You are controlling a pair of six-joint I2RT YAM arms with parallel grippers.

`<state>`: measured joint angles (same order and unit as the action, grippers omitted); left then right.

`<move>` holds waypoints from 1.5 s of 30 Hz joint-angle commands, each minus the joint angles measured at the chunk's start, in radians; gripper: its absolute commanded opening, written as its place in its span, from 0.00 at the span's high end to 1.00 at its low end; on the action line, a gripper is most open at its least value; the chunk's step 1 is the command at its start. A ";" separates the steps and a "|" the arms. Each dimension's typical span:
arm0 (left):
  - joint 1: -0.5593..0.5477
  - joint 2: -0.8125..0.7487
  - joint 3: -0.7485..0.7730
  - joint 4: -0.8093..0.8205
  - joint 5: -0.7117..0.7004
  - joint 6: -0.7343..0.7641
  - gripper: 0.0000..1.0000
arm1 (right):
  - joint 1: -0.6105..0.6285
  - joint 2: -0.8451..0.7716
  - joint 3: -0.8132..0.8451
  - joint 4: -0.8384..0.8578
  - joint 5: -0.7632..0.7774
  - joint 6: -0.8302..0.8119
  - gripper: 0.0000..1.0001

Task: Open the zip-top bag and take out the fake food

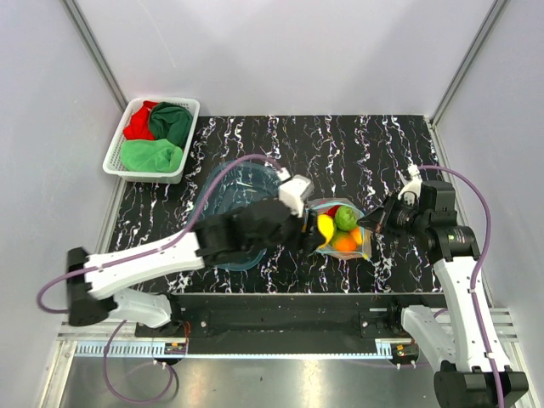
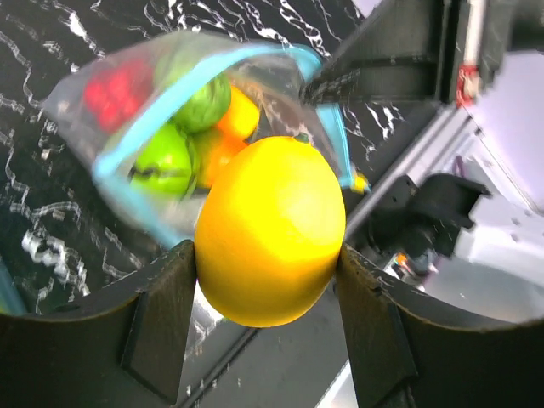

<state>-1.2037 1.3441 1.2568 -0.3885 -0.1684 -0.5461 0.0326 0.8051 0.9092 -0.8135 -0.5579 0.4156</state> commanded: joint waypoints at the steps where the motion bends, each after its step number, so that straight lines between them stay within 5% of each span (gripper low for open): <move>1: -0.003 -0.173 -0.123 -0.058 -0.064 -0.049 1.00 | 0.009 -0.018 -0.003 0.011 0.013 -0.001 1.00; 4: 0.009 -0.272 -0.180 -0.189 -0.276 -0.086 1.00 | 0.010 -0.014 -0.001 0.010 0.012 -0.001 1.00; 7: 0.062 -0.341 -0.226 -0.282 -0.345 -0.147 1.00 | 0.012 -0.014 0.000 0.011 0.007 -0.003 1.00; 15: 0.332 -0.379 -0.358 -0.202 -0.284 -0.126 0.98 | 0.013 -0.015 0.002 0.010 0.006 -0.005 1.00; 22: 0.478 -0.159 -0.306 0.002 -0.151 -0.011 0.96 | 0.015 -0.011 0.002 0.010 0.006 -0.005 1.00; 29: 0.518 0.200 -0.126 0.020 -0.079 0.025 0.98 | 0.013 -0.010 0.003 0.007 0.006 -0.008 1.00; 36: 0.518 0.305 -0.120 0.060 -0.065 0.000 0.70 | 0.012 -0.006 0.008 0.007 0.006 -0.009 1.00; 39: 0.518 0.299 -0.126 0.059 -0.040 -0.012 0.42 | 0.015 -0.006 0.008 0.007 0.006 -0.009 1.00; 40: 0.517 0.282 -0.131 0.057 -0.036 -0.012 0.25 | 0.015 -0.003 0.008 0.007 0.006 -0.009 1.00; 45: 0.515 0.193 -0.152 0.002 -0.043 -0.002 0.18 | 0.013 0.000 0.011 0.005 0.000 -0.011 1.00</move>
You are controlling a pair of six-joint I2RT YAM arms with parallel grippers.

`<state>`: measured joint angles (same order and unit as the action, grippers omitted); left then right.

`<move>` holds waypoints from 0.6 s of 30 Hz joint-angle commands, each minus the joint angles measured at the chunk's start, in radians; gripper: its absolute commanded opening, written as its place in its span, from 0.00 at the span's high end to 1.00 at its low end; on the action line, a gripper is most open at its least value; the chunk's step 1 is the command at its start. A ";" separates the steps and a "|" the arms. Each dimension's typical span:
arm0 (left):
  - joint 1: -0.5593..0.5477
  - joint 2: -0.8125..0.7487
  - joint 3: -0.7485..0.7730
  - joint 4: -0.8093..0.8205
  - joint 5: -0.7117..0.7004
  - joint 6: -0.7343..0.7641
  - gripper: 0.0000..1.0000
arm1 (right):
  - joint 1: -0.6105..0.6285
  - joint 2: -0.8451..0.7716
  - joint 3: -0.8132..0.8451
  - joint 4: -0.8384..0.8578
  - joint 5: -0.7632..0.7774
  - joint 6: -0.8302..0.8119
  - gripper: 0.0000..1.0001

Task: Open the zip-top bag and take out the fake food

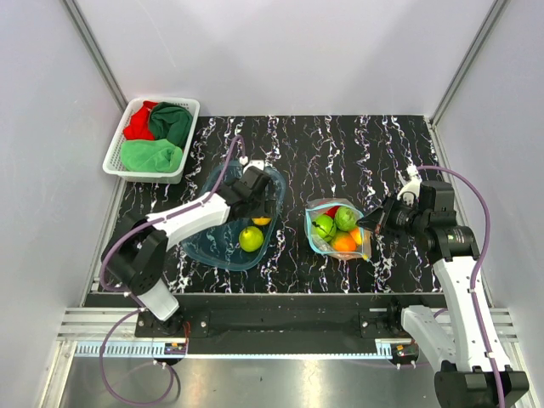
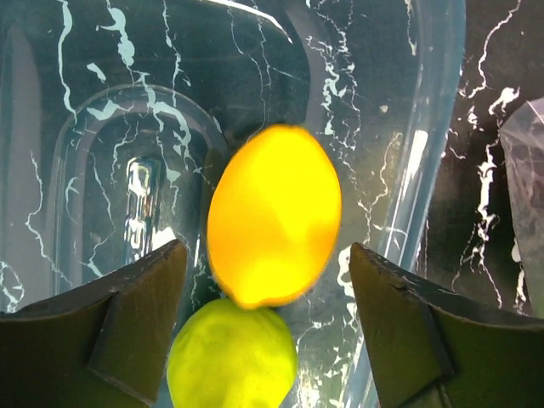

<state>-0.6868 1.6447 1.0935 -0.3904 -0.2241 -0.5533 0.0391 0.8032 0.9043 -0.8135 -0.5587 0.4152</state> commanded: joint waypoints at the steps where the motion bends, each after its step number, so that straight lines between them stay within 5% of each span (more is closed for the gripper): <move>1: -0.003 -0.155 0.002 0.007 0.014 0.003 0.16 | 0.010 0.002 0.016 0.005 0.000 -0.012 1.00; 7: -0.120 -0.342 -0.015 0.054 0.031 0.027 0.19 | 0.015 0.001 0.016 0.005 0.000 -0.010 1.00; 15: -0.424 -0.376 0.011 0.240 -0.055 0.131 0.54 | 0.015 -0.004 0.013 0.005 -0.003 -0.010 1.00; 18: -0.496 -0.295 0.060 0.252 -0.081 0.148 0.57 | 0.015 -0.007 0.011 0.005 -0.003 -0.009 1.00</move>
<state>-1.1282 1.2678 1.0863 -0.2260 -0.2363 -0.4614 0.0460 0.8055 0.9043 -0.8135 -0.5594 0.4152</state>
